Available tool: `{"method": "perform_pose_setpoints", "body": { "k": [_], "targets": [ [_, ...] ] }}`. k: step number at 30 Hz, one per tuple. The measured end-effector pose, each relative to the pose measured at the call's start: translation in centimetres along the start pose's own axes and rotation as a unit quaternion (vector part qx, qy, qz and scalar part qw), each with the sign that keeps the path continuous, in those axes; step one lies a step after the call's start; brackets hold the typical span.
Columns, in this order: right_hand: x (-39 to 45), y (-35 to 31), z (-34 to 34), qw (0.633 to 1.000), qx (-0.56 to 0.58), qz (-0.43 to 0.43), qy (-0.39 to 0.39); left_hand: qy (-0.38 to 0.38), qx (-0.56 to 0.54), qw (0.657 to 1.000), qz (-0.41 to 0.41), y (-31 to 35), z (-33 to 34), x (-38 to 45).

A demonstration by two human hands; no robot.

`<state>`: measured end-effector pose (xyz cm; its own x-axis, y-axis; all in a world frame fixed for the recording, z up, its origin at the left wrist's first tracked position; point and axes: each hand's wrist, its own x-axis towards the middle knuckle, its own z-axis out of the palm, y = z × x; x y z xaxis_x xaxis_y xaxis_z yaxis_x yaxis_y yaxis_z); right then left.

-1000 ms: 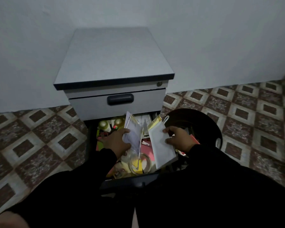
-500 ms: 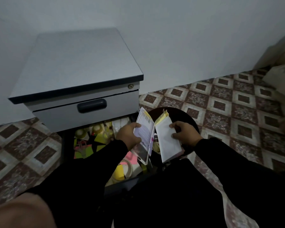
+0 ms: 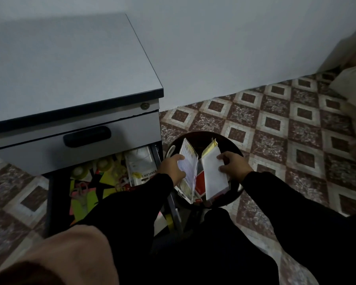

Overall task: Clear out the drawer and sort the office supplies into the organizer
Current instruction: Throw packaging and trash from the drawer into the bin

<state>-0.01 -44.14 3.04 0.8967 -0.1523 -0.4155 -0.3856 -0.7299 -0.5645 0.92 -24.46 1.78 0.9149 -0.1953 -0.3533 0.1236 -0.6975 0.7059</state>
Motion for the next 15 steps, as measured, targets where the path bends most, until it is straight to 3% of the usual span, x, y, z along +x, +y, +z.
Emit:
{"method": "perform_pose_setpoints", "body": {
  "k": [6,15],
  "targets": [
    [1.7,0.1,0.5,0.999,0.034,0.03,-0.007,0.004,0.023,1.0,0.006,-0.8,0.0,1.8],
    [0.0,-2.2,2.7,0.998,0.059,-0.007,-0.031,0.017,-0.078,0.997,-0.011,-4.4,-2.6,-0.4]
  ]
}}
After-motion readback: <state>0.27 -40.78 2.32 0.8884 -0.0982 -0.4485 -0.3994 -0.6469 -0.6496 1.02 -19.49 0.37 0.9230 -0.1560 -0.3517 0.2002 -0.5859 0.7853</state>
